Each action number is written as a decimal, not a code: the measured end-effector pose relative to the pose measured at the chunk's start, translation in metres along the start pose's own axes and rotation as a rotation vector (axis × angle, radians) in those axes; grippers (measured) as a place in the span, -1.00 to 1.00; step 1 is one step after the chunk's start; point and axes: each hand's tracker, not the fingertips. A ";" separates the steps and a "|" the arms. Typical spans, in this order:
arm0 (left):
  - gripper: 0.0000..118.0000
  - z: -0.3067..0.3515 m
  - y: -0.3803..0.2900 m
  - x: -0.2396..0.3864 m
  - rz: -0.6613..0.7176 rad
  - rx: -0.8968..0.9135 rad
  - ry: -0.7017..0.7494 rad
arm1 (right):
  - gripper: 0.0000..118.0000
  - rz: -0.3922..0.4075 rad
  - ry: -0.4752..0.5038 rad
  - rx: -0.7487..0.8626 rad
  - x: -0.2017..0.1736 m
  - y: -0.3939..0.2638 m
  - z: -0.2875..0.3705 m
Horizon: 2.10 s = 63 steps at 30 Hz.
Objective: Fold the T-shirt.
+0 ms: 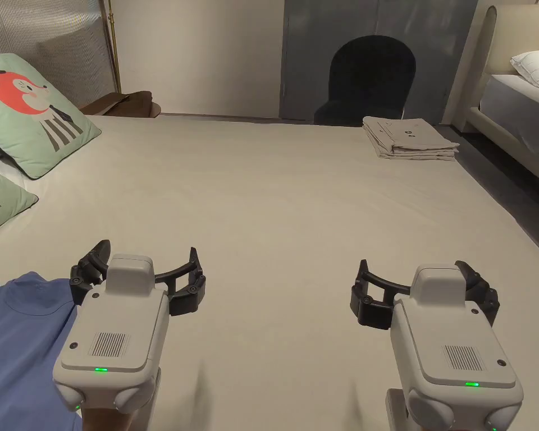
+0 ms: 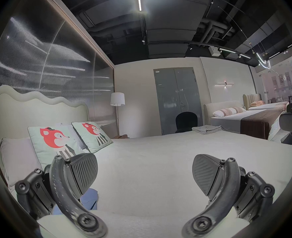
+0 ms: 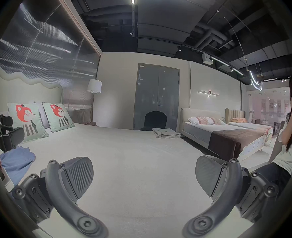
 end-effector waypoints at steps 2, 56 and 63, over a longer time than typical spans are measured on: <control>0.87 0.000 -0.001 0.000 -0.001 -0.001 -0.002 | 0.99 0.005 -0.002 0.000 0.000 0.000 0.000; -0.75 0.002 0.007 0.000 0.027 -0.003 -0.017 | -0.31 0.072 -0.038 0.033 -0.006 0.008 0.007; -1.00 0.003 0.008 -0.001 0.080 -0.007 -0.028 | -1.00 0.060 -0.029 0.019 -0.003 0.011 0.005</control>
